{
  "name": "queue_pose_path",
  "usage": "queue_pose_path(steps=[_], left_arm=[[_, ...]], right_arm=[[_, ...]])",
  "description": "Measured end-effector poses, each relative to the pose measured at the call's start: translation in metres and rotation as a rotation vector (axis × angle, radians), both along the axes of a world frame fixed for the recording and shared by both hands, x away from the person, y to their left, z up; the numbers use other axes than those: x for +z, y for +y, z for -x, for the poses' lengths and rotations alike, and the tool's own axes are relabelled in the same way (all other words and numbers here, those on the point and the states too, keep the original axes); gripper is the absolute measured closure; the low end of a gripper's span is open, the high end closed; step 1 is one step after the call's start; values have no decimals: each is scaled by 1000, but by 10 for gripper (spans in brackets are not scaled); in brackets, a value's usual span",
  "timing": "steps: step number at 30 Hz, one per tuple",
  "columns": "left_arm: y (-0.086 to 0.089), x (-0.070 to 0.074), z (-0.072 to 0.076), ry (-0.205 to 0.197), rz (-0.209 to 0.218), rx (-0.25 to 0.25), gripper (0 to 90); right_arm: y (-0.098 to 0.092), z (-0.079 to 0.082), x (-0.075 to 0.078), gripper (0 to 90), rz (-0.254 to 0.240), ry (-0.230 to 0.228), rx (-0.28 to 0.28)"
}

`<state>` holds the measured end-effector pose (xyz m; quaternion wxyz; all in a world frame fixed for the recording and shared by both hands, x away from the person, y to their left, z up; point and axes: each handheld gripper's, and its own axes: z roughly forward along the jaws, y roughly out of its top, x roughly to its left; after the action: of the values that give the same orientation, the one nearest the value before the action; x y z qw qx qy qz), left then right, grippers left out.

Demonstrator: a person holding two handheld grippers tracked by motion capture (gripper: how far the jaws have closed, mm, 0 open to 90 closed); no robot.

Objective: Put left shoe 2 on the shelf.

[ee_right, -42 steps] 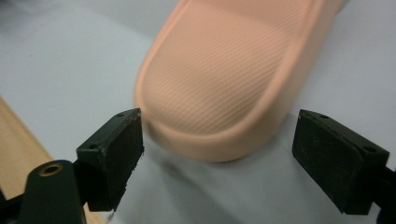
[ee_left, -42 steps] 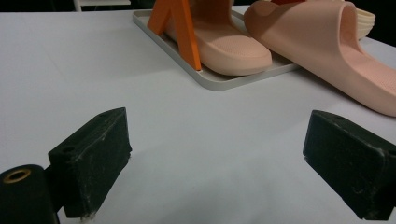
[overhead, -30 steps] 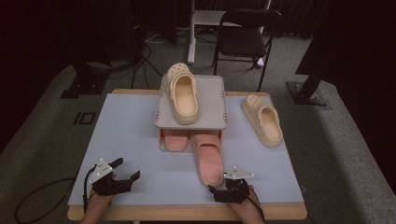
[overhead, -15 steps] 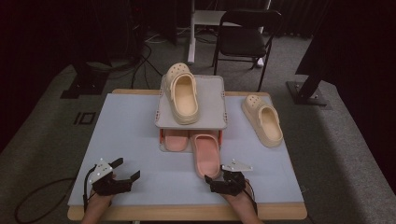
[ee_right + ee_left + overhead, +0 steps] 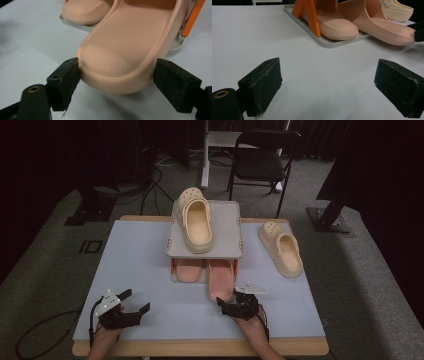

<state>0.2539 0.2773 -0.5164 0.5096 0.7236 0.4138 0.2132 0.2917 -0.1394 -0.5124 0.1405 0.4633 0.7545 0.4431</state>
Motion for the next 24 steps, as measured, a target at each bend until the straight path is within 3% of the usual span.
queue_pose_path(steps=[11,17,24], left_arm=[[0,0,0,1,2,-1,74],[1,-1,0,2,1,-1,73],[0,0,0,1,0,-3,74]], right_arm=[[2,-14,5,216,-23,-35,-31],[-3,-14,5,204,-63,-3,0],[-2,2,3,173,1,-24,69]])
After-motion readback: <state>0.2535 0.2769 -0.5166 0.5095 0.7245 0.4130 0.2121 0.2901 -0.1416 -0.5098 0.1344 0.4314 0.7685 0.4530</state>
